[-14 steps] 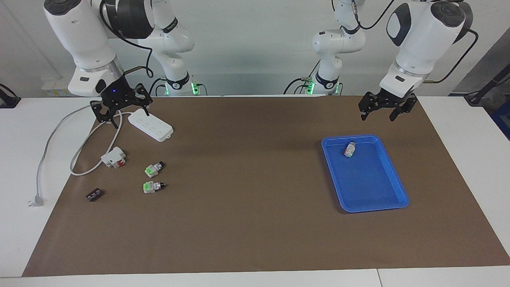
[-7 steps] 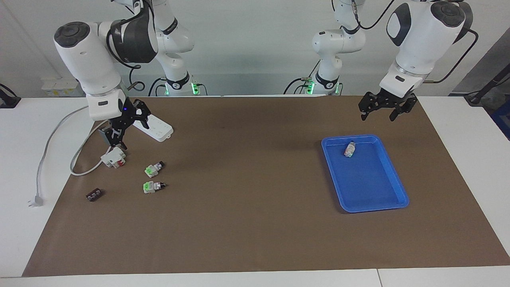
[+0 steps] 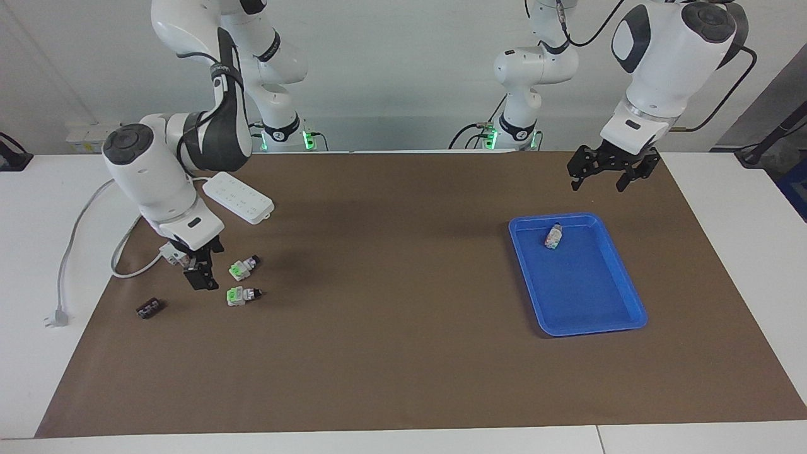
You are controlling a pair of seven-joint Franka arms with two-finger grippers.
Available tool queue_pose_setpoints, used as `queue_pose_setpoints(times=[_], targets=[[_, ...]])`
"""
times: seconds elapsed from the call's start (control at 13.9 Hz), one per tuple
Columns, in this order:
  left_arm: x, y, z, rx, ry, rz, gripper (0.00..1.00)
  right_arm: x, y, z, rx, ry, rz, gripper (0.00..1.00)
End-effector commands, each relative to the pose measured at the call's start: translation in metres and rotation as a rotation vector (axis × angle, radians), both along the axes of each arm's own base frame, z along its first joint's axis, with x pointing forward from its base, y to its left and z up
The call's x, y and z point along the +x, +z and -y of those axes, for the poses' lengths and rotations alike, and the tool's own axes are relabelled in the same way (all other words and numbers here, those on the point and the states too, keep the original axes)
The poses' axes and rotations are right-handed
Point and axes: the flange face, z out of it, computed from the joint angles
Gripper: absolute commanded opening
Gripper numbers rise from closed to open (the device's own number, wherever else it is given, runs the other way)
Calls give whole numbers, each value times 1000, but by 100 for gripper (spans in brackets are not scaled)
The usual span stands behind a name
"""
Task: Turn and place switch with both arms
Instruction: 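Move the right gripper toward the green-topped switch farther from the robot, then grasp the green-topped switch with the right gripper and lift it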
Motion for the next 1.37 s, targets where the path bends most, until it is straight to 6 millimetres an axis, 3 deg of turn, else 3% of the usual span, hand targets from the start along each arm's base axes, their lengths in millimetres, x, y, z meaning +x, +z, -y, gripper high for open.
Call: queue_pose_setpoints(times=[0.0,0.43,0.86,1.29], targets=[[-7,1,-4,-7,4,9,100,12,-29,8,-1,131,5,99],[-7,1,-4,-7,4,9,100,29,-103,29,18,275,-56,96],[-7,1,-4,-7,4,9,100,24,-119,20,31,234,-89,96],[-8,2,-4,-7,4,10,100,13,-134,15,73,165,-102,84]])
